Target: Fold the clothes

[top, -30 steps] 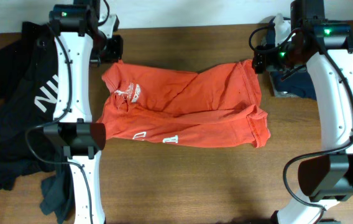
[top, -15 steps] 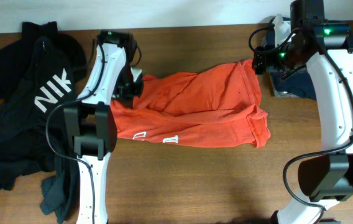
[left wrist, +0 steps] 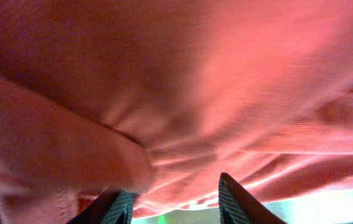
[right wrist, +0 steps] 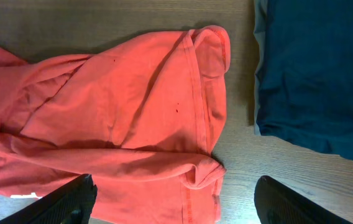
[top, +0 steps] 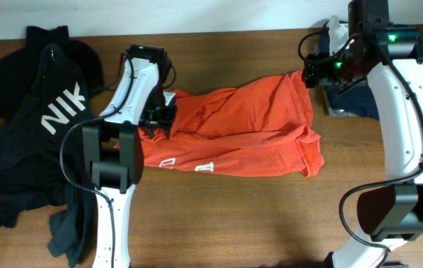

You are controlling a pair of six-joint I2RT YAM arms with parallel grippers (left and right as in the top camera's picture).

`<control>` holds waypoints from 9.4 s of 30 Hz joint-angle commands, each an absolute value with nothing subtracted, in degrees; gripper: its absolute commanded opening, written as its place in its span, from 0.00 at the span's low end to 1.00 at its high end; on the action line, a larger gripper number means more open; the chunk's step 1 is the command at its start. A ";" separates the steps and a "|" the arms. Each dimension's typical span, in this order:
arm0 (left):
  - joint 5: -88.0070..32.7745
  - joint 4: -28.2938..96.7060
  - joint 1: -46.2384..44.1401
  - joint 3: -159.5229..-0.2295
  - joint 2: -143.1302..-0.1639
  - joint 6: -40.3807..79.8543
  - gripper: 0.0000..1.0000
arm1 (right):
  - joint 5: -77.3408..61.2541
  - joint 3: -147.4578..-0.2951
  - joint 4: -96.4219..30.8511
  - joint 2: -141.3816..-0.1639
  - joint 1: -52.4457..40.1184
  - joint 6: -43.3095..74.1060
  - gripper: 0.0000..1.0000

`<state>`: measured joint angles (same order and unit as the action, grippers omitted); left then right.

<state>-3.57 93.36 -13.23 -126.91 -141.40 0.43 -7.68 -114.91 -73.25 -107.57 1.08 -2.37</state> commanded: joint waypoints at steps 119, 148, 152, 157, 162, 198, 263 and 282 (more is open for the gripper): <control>-4.95 70.11 -5.85 -164.35 -139.79 1.58 0.01 | -9.10 -115.31 -60.14 -115.85 1.13 -2.76 0.86; -4.69 72.99 -8.84 -164.07 -139.83 0.36 0.01 | -2.92 -115.31 -35.46 -138.85 -7.42 6.50 0.58; -3.16 73.49 -8.86 -164.07 -139.83 0.36 0.01 | -0.19 -115.31 -33.43 -139.72 -7.90 7.01 0.58; -2.98 74.59 -8.84 -163.98 -139.83 0.36 0.01 | 2.15 -115.31 -31.16 -140.68 -8.01 8.51 0.56; -2.13 74.72 -8.84 -163.98 -139.83 0.36 0.01 | 2.20 -115.31 -30.15 -141.84 -7.97 8.73 0.48; -2.37 76.90 -1.10 -164.33 -139.74 0.84 0.01 | -10.17 -157.75 -83.05 -140.53 5.52 2.96 0.04; -4.62 93.06 -4.16 -149.95 -137.01 0.86 0.99 | -14.79 -127.79 -77.67 -140.09 8.97 -8.62 0.68; -3.11 91.55 0.62 -154.19 -136.90 2.11 0.99 | -14.59 -123.96 -71.66 -139.72 8.03 -4.01 0.04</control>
<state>-4.34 91.94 -0.38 -153.12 -139.17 1.37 -14.92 -119.94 -68.40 -140.57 5.72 -5.32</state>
